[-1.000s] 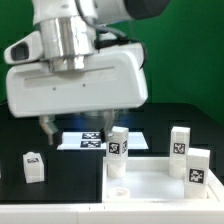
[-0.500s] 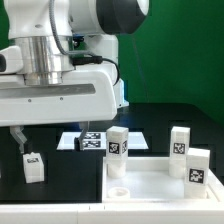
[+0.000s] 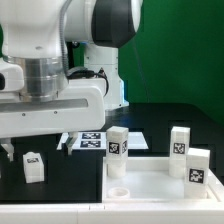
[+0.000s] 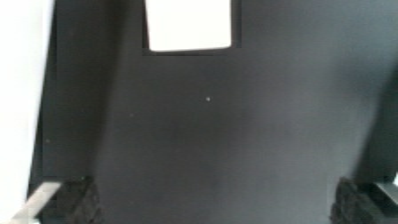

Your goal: Assemble square table

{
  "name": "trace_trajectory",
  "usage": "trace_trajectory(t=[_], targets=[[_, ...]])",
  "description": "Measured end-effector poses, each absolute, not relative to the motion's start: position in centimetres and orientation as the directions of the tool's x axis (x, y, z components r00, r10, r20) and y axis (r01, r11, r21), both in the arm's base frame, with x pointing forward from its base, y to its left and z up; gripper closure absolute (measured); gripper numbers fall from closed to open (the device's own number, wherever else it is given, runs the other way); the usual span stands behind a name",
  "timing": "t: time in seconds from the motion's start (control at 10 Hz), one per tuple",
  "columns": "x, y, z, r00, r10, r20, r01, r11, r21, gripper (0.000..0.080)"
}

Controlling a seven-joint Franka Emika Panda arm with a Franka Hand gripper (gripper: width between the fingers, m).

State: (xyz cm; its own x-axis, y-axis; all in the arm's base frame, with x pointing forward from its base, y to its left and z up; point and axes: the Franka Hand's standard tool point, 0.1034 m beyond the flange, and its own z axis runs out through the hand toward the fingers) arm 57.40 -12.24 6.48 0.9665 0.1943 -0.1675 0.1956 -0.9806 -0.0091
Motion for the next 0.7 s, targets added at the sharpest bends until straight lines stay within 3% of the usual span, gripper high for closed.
trace_trajectory(t=[0.3, 0.5, 0.7], targets=[[57.2, -12.1, 6.3, 0.963, 0.192, -0.189, 0.192, -0.981, -0.020, 0.0151], [55.5, -12.1, 6.1, 0.904, 0.178, -0.389, 0.174, -0.984, -0.045, 0.0151], [55.5, -12.5, 5.8, 0.801, 0.122, -0.587, 0.146, -0.989, -0.007, 0.0151]])
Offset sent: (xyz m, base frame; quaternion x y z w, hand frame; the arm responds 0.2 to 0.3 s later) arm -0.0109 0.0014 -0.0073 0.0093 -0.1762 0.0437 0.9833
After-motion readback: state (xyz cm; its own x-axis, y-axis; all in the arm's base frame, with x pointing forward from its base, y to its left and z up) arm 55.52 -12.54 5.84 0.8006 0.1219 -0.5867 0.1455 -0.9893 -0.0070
